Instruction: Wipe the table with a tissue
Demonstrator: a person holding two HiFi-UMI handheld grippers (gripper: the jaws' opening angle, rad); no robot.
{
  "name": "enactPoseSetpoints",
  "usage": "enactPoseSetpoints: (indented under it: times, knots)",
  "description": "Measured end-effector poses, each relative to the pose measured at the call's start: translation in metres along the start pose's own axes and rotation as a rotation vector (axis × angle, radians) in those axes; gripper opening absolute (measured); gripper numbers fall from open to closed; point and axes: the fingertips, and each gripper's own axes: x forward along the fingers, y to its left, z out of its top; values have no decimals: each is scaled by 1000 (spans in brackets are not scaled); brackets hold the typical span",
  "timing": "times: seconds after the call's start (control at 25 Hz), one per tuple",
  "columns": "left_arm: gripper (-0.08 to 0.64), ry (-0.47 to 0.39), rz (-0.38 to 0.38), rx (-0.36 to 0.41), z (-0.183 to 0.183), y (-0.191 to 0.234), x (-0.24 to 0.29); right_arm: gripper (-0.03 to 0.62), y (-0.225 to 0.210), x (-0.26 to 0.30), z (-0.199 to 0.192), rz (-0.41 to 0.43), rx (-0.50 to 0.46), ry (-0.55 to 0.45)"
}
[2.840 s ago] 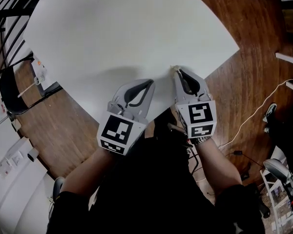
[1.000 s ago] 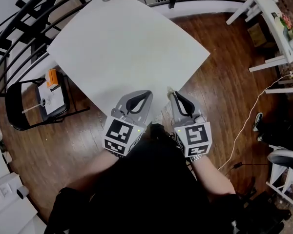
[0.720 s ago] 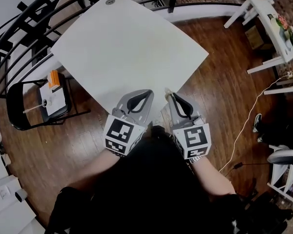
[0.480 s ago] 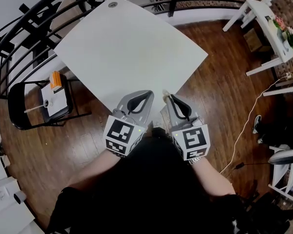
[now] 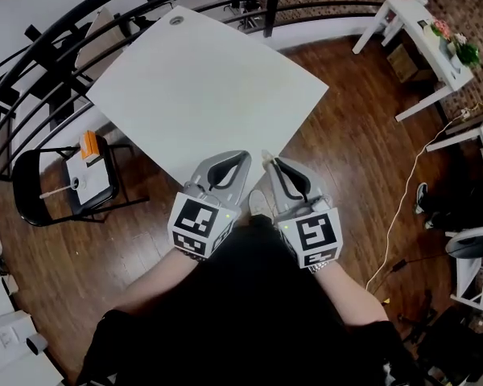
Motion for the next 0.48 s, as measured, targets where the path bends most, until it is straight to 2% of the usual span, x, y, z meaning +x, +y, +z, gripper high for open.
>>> enactPoseSetpoints:
  times: [0.48]
  knots:
    - [15,-16,-37,27,6,-22,-15,9,13,-26,5,-32,-9,-24]
